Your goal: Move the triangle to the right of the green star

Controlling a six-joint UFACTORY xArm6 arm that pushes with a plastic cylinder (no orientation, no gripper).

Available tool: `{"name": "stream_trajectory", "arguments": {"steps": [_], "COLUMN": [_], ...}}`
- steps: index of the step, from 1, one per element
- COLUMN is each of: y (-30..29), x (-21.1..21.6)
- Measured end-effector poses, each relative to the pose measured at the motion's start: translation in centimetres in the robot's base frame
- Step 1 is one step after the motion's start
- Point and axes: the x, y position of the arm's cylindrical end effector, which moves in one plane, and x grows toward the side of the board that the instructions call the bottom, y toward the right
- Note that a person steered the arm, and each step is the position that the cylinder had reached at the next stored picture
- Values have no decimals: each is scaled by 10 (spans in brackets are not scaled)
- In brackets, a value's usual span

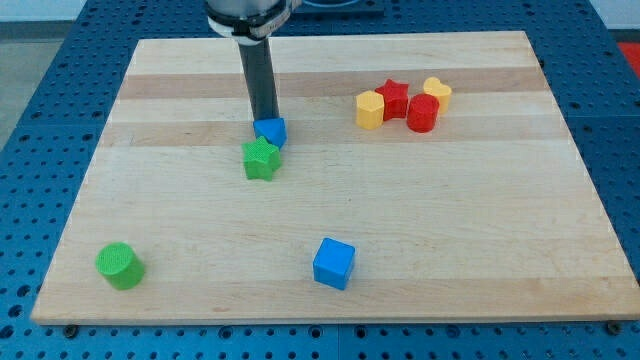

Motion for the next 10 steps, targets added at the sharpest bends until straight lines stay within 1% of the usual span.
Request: {"name": "stream_trajectory", "arguments": {"steps": [2,3,4,6,8,9,10], "y": [1,3,4,28,90,96,85], "x": [51,65,65,47,42,56,71]}}
